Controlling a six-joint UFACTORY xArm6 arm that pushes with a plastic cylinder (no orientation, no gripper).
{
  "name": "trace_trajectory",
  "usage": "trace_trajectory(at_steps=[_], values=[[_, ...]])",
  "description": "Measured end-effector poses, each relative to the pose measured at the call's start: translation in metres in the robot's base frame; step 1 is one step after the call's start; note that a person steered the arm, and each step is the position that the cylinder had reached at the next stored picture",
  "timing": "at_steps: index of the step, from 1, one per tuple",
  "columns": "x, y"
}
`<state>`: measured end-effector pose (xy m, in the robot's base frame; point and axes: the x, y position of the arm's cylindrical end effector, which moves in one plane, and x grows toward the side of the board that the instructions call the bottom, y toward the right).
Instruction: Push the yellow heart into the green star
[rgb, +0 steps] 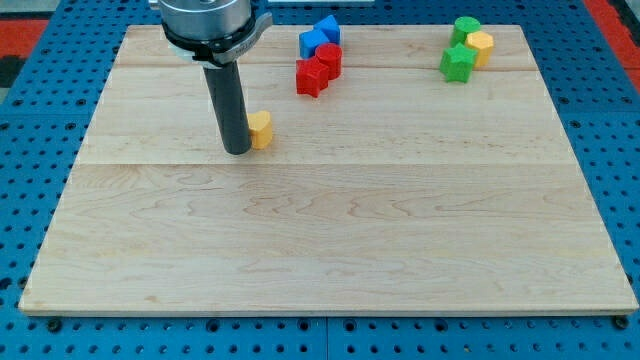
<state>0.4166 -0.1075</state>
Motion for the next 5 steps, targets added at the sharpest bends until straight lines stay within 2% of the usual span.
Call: trace_trajectory(at_steps=[1,2,3,4,5], values=[[-0.013,-0.002],[-0.043,0.046],[-0.052,0.111],[-0.052,0.141],[-0.033,0.16]])
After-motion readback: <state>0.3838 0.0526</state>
